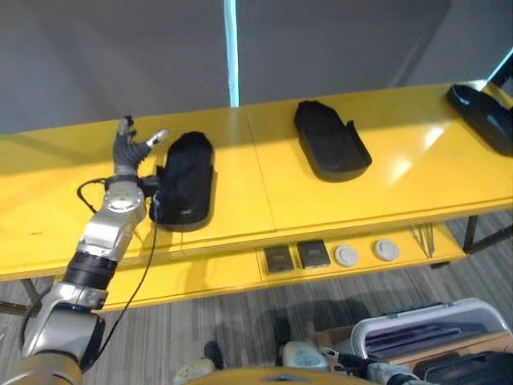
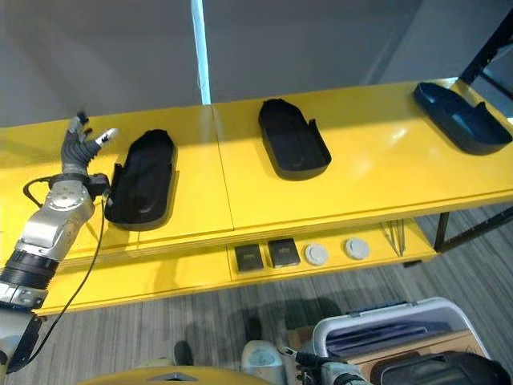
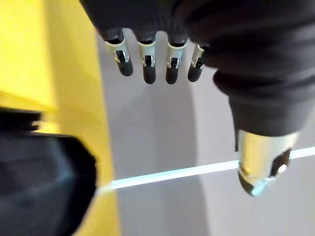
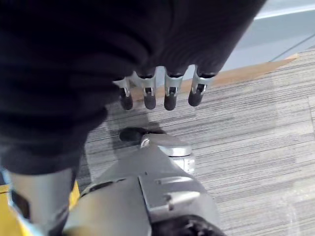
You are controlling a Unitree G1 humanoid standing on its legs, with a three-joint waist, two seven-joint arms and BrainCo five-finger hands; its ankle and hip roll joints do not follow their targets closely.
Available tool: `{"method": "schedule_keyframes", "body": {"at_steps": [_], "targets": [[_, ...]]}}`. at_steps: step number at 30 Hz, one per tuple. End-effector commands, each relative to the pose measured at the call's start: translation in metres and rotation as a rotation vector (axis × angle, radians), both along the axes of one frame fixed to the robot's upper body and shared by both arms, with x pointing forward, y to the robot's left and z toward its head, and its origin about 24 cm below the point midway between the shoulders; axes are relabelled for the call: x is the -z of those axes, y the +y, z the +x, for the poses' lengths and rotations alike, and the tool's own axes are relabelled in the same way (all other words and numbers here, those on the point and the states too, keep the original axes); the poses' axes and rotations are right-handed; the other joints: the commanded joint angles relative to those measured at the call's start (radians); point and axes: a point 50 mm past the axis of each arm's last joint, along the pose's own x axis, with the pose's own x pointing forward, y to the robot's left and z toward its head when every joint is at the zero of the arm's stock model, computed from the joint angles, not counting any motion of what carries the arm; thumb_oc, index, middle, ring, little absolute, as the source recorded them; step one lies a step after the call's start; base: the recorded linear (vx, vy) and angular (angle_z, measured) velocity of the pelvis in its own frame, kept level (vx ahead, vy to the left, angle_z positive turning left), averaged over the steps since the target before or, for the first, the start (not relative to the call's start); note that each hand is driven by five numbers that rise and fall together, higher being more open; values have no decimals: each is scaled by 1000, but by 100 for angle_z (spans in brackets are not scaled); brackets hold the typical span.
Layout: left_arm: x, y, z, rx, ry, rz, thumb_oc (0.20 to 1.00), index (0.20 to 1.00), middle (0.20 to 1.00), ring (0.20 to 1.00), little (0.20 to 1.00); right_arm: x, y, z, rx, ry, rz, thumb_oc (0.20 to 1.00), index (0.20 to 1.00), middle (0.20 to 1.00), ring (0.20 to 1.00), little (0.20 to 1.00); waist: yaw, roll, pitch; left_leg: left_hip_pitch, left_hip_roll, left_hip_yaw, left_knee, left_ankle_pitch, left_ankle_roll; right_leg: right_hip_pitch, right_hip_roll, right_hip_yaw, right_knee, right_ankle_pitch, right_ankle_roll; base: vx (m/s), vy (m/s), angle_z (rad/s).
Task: Move parts from the plastic box to the shelf.
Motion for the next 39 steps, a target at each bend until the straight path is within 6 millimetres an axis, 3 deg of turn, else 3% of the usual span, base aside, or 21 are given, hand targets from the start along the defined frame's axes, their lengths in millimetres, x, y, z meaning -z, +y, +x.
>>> {"method": "schedule_keyframes", "body": {"at_steps": [1, 2, 5, 7, 15, 19, 22, 27, 39], "targets": [[-52, 9, -14, 12, -298, 138, 542, 542, 542, 542, 542, 4, 4, -6, -15, 49, -9, 1000, 1000, 1000, 1000, 1000, 32, 21, -25, -39, 53, -50, -2, -69, -45, 109, -44, -46, 4, -195, 33, -59, 14, 19], [-59, 5, -26, 75, -378, 225, 200, 200, 200, 200, 200, 4, 5, -6, -19, 54, -8, 1000, 1000, 1000, 1000, 1000, 45, 17, -31, -31, 52, -56, -2, -74, -42, 117, -47, -52, 4, -195, 34, -49, 14, 14], [-63, -4, -39, 189, -405, 272, 200, 200, 200, 200, 200, 4, 5, -6, -25, 60, -5, 1000, 1000, 1000, 1000, 1000, 63, 13, -35, -24, 51, -64, -2, -81, -39, 129, -49, -64, 4, -198, 33, -51, 6, 3], [-47, -15, -52, 356, -377, 238, 200, 200, 200, 200, 200, 5, 7, -7, -11, 64, -5, 1000, 1000, 1000, 1000, 1000, 91, 6, -37, -20, 46, -82, -2, -91, -34, 142, -51, -80, 4, -203, 34, -56, 12, 26], [-7, -41, -87, 632, -404, -31, 200, 200, 200, 200, 200, 5, 6, -11, -35, 94, 5, 1000, 1000, 1000, 1000, 1000, 150, 2, -23, -37, 39, -112, -2, -96, -30, 143, -56, -118, 4, -193, 34, -37, 21, 15], [20, -69, -96, 770, -314, 35, 200, 200, 200, 200, 200, 4, 9, -3, -63, 92, 7, 1000, 1000, 1000, 1000, 1000, 171, 2, -7, -51, 36, -120, -2, -93, -28, 141, -57, -142, 4, -192, 32, -71, -18, 23], [48, -74, -96, 759, -193, 70, 200, 200, 200, 200, 200, 0, 6, 12, -21, 51, 4, 1000, 1000, 1000, 1000, 1000, 178, 16, 10, -68, 37, -120, -2, -83, -27, 131, -60, -153, 4, -189, 31, -55, 5, 18], [78, -73, -98, 718, -71, 115, 200, 200, 200, 200, 200, 0, 5, 9, 2, 59, 3, 1000, 1000, 1000, 1000, 1000, 167, 24, 22, -73, 35, -116, -2, -81, -29, 115, -58, -140, 4, -182, 33, 58, -1, 5], [82, -85, -90, 698, -47, 52, 200, 200, 200, 200, 200, 0, 0, 3, 4, 60, 1, 1000, 1000, 1000, 1000, 1000, 117, 40, 54, -100, 32, -100, -2, -79, -29, 67, -55, -97, 4, -174, 36, 34, -1, -8]]}}
